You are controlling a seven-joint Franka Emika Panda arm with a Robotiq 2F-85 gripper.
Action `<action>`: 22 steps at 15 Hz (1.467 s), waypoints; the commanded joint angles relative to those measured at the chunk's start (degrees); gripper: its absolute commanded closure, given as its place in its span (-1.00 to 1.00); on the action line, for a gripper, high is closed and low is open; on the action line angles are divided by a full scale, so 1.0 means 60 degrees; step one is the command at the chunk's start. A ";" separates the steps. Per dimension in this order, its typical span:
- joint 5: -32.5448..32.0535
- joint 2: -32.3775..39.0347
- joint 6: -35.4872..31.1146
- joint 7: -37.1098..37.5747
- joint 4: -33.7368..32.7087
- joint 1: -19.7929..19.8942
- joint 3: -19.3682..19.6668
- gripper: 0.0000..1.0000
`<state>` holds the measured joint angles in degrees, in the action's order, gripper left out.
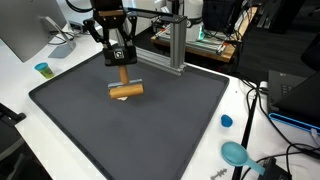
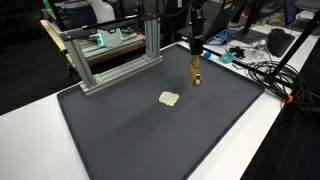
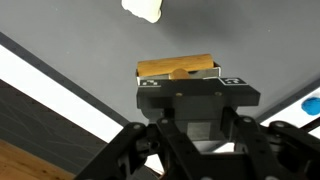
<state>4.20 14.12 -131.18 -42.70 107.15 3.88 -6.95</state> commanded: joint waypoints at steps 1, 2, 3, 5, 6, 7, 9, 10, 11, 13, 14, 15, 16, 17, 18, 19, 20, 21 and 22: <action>0.0031 -0.0003 0.0030 -0.0012 -0.0021 -0.0110 0.0114 0.06; 0.0031 -0.0003 0.0030 -0.0012 -0.0021 -0.0110 0.0114 0.56; 0.0150 -0.0126 -0.0390 0.0746 0.0196 -0.0168 0.0187 0.56; 0.0486 -0.0487 -0.1135 0.1486 0.0671 -0.0142 0.0171 0.56; 0.0535 -0.0617 -0.1453 0.1872 0.0860 -0.0137 0.0172 0.56; 0.0532 -0.0654 -0.1812 0.2262 0.0978 -0.0143 0.0189 0.56; 0.0320 -0.0913 -0.2379 0.3293 0.1320 -0.0217 0.0267 0.56; 0.0316 -0.1100 -0.2589 0.3793 0.1528 -0.0267 0.0291 0.56; 0.0172 -0.1269 -0.2886 0.4359 0.1743 -0.0340 0.0358 0.56; -0.0561 -0.1784 -0.3416 0.5761 0.2342 -0.0573 0.0608 0.56; -0.1163 -0.2058 -0.3614 0.6511 0.2625 -0.0673 0.0784 0.56; -0.1926 -0.2426 -0.3640 0.7216 0.2926 -0.0726 0.0967 0.56; -0.2700 -0.2694 -0.3483 0.7920 0.3092 -0.0798 0.1041 0.56; -0.1675 -0.1708 -0.3326 0.6750 0.2243 -0.0661 0.0817 0.06; -0.2129 -0.1993 -0.3324 0.7251 0.2481 -0.0683 0.0895 0.06; -0.2314 -0.2224 -0.3334 0.7474 0.2679 -0.0679 0.0921 0.06; -0.2367 -0.2371 -0.3333 0.7541 0.2802 -0.0677 0.0928 0.06; -0.2375 -0.2450 -0.3333 0.7559 0.2880 -0.0679 0.0927 0.06; -0.2377 -0.2466 -0.3333 0.7564 0.2905 -0.0682 0.0926 0.06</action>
<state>-10.26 -0.66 -151.27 2.94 124.64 0.07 -1.72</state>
